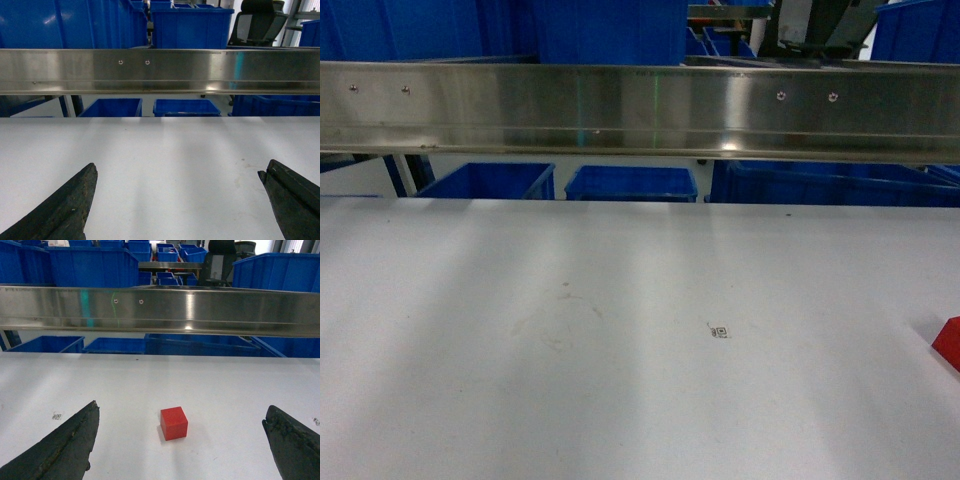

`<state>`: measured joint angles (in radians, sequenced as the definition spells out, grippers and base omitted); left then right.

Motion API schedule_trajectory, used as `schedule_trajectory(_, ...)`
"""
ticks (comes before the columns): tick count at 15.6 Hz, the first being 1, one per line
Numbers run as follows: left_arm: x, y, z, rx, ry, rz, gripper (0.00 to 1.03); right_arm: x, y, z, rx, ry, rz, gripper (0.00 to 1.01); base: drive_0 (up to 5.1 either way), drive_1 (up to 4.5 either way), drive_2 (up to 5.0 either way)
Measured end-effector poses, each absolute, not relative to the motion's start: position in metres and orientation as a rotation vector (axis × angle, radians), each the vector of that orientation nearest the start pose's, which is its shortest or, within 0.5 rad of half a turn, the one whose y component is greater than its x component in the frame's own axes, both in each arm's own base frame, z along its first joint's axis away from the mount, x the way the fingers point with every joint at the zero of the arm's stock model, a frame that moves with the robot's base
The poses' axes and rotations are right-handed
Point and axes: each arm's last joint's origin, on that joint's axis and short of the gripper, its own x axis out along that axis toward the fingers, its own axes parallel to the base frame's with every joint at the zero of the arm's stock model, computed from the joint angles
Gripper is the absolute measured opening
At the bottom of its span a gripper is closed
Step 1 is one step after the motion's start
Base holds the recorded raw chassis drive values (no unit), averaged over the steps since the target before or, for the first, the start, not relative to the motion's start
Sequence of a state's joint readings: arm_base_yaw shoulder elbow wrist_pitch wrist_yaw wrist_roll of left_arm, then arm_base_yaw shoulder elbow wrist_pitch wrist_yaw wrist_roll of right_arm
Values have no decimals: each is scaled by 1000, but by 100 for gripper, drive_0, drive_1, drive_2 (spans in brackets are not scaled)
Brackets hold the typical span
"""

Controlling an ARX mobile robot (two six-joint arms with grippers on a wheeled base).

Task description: Place magnetic block on left shelf second layer

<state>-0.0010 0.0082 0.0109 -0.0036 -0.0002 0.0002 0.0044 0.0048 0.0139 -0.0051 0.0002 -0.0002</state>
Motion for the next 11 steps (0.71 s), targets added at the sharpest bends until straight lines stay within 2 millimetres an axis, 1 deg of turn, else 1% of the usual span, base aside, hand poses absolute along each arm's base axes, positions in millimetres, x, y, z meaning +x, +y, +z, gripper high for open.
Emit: schedule_trajectory(11,98,0,166,0,1,-1,98,97,0,167,0,-4,4,98,0,0,0)
